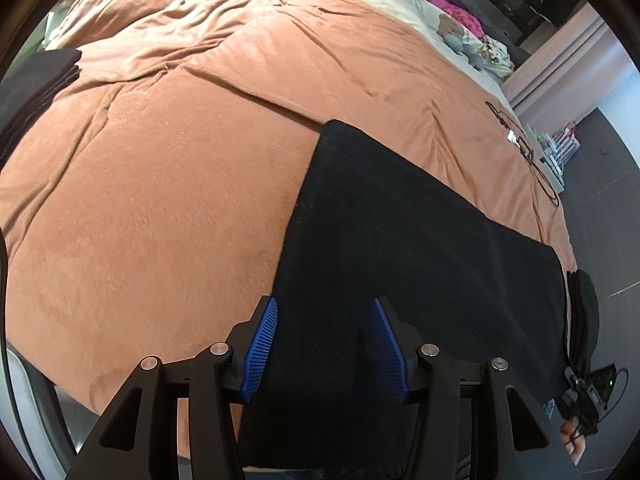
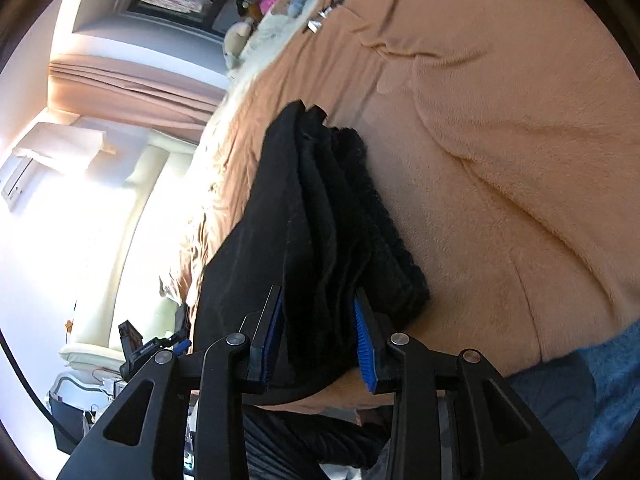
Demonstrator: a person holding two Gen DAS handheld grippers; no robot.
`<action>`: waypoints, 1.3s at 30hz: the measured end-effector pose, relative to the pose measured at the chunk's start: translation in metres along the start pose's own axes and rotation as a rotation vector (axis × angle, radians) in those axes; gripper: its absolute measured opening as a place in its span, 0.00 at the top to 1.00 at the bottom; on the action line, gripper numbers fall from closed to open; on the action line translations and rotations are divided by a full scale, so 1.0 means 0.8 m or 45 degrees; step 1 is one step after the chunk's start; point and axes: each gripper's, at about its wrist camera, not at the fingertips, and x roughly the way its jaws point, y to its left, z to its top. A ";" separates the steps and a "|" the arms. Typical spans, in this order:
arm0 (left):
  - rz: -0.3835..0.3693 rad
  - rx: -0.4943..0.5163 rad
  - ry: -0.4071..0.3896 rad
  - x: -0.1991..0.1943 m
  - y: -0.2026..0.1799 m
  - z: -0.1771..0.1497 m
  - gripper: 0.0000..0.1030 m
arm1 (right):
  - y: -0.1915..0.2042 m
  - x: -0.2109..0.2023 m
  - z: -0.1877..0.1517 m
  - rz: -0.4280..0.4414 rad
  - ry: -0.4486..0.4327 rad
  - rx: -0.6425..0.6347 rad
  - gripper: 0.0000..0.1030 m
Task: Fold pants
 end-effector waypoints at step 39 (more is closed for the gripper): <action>-0.150 -0.144 0.111 -0.001 0.062 -0.078 0.48 | 0.082 0.037 0.047 -0.350 0.111 -0.383 1.00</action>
